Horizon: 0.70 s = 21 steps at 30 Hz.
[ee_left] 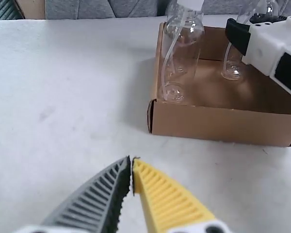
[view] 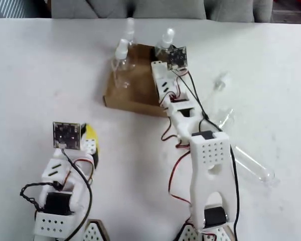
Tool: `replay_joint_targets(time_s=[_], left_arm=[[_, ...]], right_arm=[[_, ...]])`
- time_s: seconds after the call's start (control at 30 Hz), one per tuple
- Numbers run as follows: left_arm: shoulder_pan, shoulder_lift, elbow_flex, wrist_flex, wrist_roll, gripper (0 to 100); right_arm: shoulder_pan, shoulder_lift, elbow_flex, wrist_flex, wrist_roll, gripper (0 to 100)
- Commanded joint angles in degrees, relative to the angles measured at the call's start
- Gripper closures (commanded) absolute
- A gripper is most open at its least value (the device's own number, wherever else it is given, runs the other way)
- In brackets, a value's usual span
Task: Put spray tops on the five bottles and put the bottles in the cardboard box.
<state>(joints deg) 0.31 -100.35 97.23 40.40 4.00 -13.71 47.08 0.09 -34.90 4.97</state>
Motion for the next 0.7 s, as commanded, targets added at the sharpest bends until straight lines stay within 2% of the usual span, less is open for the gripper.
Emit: replay_joint_targets(time_s=[0.0, 0.23, 0.67], left_arm=[[-0.6, -0.5, 0.0, -0.3, 0.2, 98], [-0.6, -0.5, 0.0, -0.3, 0.2, 98], [-0.6, -0.5, 0.0, -0.3, 0.2, 98]], right_arm=[[0.7, -0.8, -2.5, -1.2, -0.5, 93.7], [0.7, -0.7, -2.5, -1.1, -0.8, 75.7], [0.7, -1.1, -2.5, -1.0, -1.0, 74.5]])
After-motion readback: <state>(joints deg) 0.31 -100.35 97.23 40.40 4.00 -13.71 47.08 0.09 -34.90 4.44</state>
